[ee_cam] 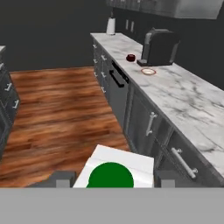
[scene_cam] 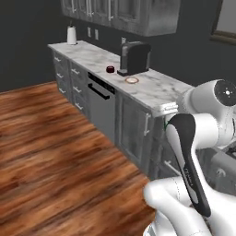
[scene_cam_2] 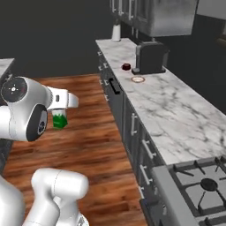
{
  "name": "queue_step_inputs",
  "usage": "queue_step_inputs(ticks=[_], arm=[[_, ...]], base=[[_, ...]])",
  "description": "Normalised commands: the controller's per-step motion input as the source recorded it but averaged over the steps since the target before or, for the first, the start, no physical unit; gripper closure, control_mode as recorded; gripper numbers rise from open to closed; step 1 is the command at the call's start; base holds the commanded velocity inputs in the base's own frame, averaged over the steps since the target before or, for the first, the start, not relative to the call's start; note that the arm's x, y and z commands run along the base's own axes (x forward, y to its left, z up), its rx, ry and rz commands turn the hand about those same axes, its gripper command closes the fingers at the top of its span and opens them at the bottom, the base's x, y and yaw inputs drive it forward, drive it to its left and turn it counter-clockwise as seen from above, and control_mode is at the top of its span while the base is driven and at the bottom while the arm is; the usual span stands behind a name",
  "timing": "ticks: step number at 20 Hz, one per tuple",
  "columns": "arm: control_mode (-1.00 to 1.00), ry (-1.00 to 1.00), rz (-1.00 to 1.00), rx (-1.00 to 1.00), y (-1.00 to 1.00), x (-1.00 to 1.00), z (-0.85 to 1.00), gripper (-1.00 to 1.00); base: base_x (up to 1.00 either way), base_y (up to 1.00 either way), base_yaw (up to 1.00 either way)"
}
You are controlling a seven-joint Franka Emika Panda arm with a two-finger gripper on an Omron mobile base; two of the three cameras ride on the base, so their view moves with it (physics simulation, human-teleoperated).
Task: Take a sugar cube from the saucer and place it inside the coffee. Then, grab milk from the fridge and place it next to the coffee on the counter to sweeten the coffee.
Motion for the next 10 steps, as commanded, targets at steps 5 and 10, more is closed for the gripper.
queue_step_inputs(ticks=[5, 10], arm=[[1.0, 0.0, 0.0, 0.0, 0.0, 0.0, 0.0, 1.0], [1.0, 0.0, 0.0, 0.0, 0.0, 0.0, 0.0, 1.0]], base=[[1.0, 0.31, -0.19], [1.0, 0.42, -0.3]])
